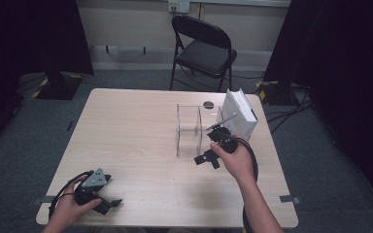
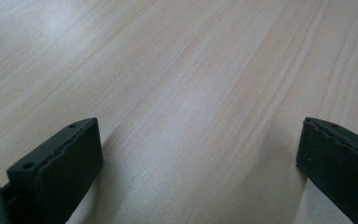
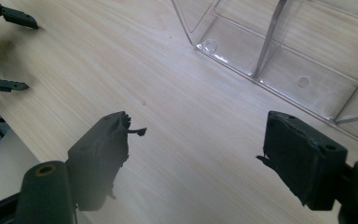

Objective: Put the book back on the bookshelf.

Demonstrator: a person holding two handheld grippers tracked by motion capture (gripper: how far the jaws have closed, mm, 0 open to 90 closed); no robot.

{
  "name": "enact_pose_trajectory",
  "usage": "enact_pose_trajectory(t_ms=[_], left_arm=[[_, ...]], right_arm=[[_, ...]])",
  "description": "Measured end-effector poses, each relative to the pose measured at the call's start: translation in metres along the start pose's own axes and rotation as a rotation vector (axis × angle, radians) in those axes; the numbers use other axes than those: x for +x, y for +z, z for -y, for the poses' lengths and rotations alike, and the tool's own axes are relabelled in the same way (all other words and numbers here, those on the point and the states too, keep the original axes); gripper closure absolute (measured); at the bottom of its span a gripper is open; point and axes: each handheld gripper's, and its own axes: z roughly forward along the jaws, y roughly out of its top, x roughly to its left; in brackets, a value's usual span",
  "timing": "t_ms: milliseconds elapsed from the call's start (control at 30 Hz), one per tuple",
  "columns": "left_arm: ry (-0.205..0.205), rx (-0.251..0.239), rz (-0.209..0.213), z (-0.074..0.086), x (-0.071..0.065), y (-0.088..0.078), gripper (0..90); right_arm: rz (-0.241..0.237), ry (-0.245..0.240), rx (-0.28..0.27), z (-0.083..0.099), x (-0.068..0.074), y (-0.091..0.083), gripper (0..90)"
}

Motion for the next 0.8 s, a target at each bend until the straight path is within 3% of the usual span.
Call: enact_pose_trajectory(t_ms=[800], left_arm=[[0.008, 0.008, 0.001, 0.000, 0.001, 0.000, 0.0]], right_arm=[[-0.031, -0.028, 0.000, 0.007, 0.009, 0.028, 21.7]])
